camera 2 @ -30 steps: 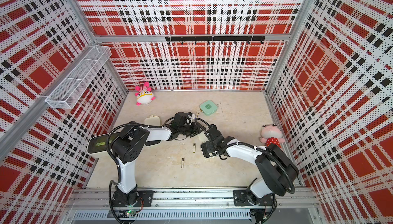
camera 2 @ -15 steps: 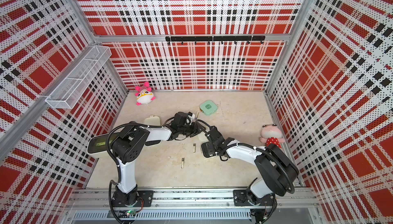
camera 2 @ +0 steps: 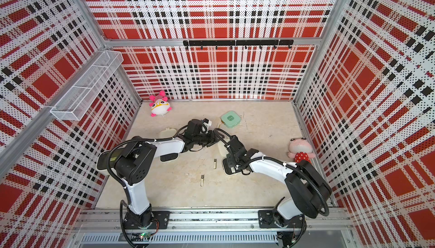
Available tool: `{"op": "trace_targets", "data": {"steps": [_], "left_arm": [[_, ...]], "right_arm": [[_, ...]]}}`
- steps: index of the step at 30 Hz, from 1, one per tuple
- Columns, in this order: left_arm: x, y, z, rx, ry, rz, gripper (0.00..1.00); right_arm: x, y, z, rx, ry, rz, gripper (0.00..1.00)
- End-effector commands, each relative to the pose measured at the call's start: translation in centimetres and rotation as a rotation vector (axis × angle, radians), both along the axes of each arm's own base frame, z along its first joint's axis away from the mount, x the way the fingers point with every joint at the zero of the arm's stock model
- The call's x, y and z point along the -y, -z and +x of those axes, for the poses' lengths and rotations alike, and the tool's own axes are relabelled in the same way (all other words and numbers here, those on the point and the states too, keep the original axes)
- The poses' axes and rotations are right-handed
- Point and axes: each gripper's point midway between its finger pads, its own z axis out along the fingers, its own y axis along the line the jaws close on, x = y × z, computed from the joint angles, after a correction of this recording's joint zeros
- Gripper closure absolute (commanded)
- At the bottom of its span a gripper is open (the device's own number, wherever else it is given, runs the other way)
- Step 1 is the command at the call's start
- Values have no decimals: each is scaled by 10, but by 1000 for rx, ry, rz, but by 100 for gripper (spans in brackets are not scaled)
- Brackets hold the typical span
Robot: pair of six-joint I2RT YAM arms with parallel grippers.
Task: Organize nail clipper sets
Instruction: Pick up the nail clipper from the center of the board.
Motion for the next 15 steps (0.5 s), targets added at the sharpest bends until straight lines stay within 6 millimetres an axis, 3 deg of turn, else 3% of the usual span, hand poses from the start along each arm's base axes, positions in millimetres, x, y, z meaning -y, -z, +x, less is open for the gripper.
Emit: {"op": "trace_targets", "data": {"steps": [1,4,8,12,15], "left_arm": [[-33,-31,20,96,-67,55,38],[-77,-31,31,105,-154,112,36],[-157,-30,43,105,-326,125,35],[-224,-29,40,99,-472,107,33],[-259,-27,33,95,-547,98,33]], "right_arm": [[-22,-21,1,31,-19,-9,58],[-51,-27,-5,25,-23,-8,50],[-100,-27,-14,-10,-62,10,43],[-141,-16,-26,-60,-93,-15,40],[-162,-5,-35,-100,-106,-36,37]]}}
